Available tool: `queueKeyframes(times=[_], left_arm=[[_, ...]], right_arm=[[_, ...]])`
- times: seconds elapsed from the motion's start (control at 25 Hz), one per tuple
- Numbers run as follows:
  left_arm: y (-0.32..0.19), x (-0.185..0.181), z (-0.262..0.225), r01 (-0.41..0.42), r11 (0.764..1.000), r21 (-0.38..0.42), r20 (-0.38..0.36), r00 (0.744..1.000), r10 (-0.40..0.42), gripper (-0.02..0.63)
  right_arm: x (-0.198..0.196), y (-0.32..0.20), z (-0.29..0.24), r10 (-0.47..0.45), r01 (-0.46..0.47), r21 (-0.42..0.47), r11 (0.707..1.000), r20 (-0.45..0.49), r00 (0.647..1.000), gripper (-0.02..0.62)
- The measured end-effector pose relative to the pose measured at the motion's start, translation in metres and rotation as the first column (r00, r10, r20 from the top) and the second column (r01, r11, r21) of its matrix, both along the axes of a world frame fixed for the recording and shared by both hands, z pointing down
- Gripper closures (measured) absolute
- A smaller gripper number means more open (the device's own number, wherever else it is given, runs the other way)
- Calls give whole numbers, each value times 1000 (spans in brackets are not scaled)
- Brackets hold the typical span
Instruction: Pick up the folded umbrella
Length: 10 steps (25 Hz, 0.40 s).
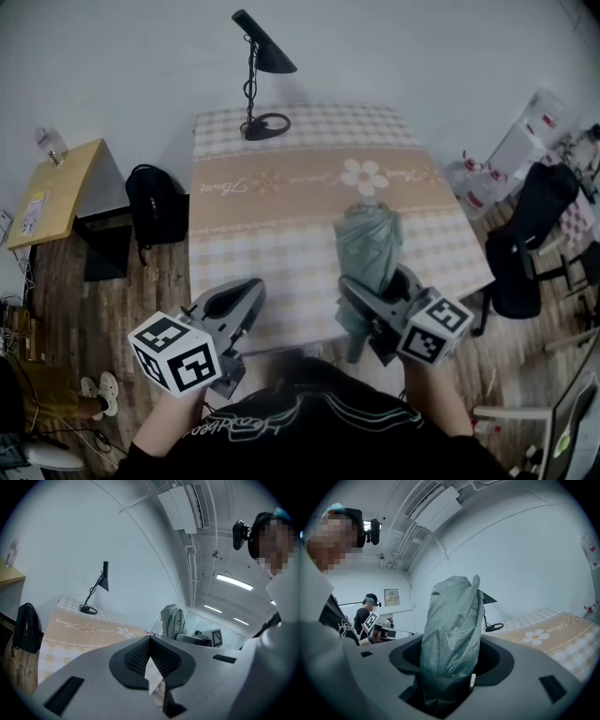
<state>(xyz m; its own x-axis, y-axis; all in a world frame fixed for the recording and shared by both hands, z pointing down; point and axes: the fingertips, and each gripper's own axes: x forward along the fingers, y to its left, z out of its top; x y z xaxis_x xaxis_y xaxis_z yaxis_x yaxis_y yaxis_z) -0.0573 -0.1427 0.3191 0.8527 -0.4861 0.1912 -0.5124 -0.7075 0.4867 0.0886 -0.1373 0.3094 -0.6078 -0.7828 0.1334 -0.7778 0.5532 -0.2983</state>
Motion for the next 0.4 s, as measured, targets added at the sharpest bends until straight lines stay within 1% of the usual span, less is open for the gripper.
queueKeyframes(times=[0.2,0.4], left_arm=[[4,-1,2,1,1000,-9,4,1000,-1,609],[6,0,2,-2,1000,-2,7,1000,2,609]], right_arm=[[-1,3,0,-2,2,0,1000,0,1000,296],[-1,5,3,-5,5,-1,1000,-6,1000,296]])
